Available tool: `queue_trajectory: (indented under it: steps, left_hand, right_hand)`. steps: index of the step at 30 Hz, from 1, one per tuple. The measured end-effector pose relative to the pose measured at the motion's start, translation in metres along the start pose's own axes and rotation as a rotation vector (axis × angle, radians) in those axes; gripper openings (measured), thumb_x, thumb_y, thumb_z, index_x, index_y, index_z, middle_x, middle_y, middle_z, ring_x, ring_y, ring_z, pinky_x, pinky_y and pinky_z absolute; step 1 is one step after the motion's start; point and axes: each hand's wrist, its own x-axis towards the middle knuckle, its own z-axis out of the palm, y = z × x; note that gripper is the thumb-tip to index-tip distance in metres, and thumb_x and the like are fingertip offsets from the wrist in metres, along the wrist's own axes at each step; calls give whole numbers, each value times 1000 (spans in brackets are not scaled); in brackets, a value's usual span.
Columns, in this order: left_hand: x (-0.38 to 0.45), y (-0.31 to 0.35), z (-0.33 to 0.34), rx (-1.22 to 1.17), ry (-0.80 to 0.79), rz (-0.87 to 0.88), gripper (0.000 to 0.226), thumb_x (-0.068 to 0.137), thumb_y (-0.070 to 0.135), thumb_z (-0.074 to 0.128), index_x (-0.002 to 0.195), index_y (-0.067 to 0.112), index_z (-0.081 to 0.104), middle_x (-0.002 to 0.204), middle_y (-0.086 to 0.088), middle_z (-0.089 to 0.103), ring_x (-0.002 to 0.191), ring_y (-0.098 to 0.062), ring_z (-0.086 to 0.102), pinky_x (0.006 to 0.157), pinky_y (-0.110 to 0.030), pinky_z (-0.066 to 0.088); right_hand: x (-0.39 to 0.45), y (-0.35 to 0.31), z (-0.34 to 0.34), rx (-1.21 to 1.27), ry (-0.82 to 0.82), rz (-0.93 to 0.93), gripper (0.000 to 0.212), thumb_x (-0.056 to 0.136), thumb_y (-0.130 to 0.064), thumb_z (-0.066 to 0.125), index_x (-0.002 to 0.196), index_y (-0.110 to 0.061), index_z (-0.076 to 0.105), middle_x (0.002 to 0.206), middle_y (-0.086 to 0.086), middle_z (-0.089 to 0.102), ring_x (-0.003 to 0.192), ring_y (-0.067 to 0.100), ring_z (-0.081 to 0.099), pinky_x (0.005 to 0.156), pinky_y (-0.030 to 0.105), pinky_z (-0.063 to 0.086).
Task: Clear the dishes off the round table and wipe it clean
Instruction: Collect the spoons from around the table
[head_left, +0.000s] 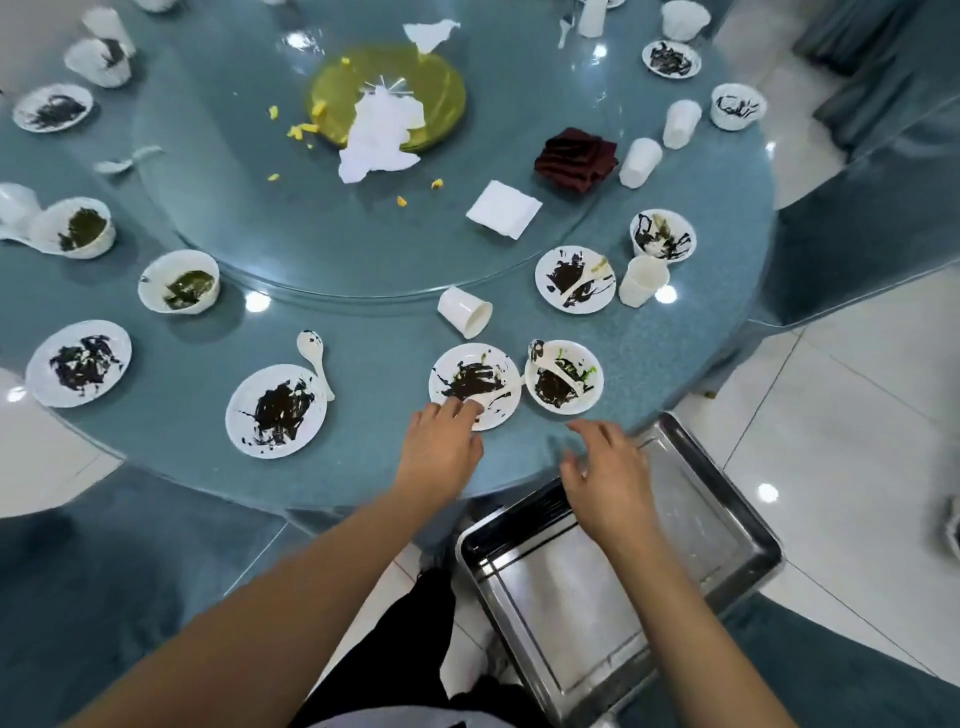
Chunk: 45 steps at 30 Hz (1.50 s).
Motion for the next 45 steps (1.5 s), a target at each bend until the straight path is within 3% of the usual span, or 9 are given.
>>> queue_trajectory:
  steps: [9, 18, 22, 29, 32, 35, 40, 43, 45]
  left_hand:
    - [54, -22, 11, 96, -78, 90, 44, 94, 30, 60, 137, 23, 53, 130, -4, 57, 118, -32, 52, 98, -43, 41]
    - [63, -30, 10, 170, -62, 136, 35, 66, 29, 84, 96, 17, 70, 90, -8, 65, 84, -36, 63, 77, -43, 50]
    - [64, -32, 10, 134, -50, 190, 27, 78, 28, 77, 101, 18, 66, 97, -8, 65, 93, -35, 61, 85, -45, 46]
    - [39, -43, -3, 18, 150, 319, 19, 74, 12, 80, 88, 20, 71, 90, -3, 65, 82, -32, 61, 74, -42, 48]
    - [26, -48, -13, -42, 257, 330, 19, 74, 10, 81, 87, 20, 71, 100, -4, 64, 83, -31, 60, 75, -42, 50]
    - [14, -49, -22, -154, 297, 255, 18, 77, 9, 81, 89, 20, 73, 109, -6, 62, 86, -31, 61, 79, -41, 51]
    - [9, -42, -32, -386, 281, 147, 29, 85, 3, 71, 105, 24, 71, 113, 2, 61, 98, -20, 63, 89, -34, 50]
    - [11, -21, -42, -952, 195, -198, 59, 89, -9, 59, 133, 30, 54, 109, 7, 69, 98, -8, 67, 89, -23, 52]
    - [16, -5, -47, -1403, 178, -502, 54, 95, -7, 53, 139, 24, 47, 96, 4, 74, 91, -14, 69, 90, -30, 55]
  right_hand:
    - [30, -27, 12, -14, -12, 49, 38, 92, -26, 62, 129, -21, 59, 126, 6, 59, 114, 29, 55, 100, 46, 40]
    - [50, -39, 18, -28, -54, -9, 37, 92, -23, 58, 128, -23, 59, 122, 4, 58, 110, 29, 56, 98, 45, 39]
    - [61, -45, 25, -82, -108, -52, 37, 93, -26, 54, 130, -24, 57, 123, 2, 57, 112, 26, 54, 97, 42, 37]
    - [75, -53, 30, -167, -63, -202, 32, 91, -27, 58, 122, -26, 63, 115, 2, 59, 104, 28, 54, 93, 43, 39]
    - [76, -54, 31, -214, -184, -236, 29, 98, -40, 48, 121, -33, 64, 120, -5, 59, 111, 24, 51, 98, 43, 34]
    - [69, -56, 32, -35, -316, -182, 25, 101, -42, 46, 110, -33, 67, 108, -7, 66, 105, 21, 56, 94, 41, 39]
    - [59, -65, 37, 604, -371, 114, 17, 96, -30, 65, 81, -22, 68, 70, -2, 67, 65, 17, 60, 70, 38, 52]
    - [59, -70, 37, 671, -302, 167, 19, 96, -24, 65, 77, -21, 67, 66, -2, 65, 62, 13, 56, 69, 38, 51]
    - [59, -70, 37, 622, -254, 154, 17, 95, -27, 65, 79, -20, 67, 66, -4, 65, 62, 10, 56, 69, 40, 52]
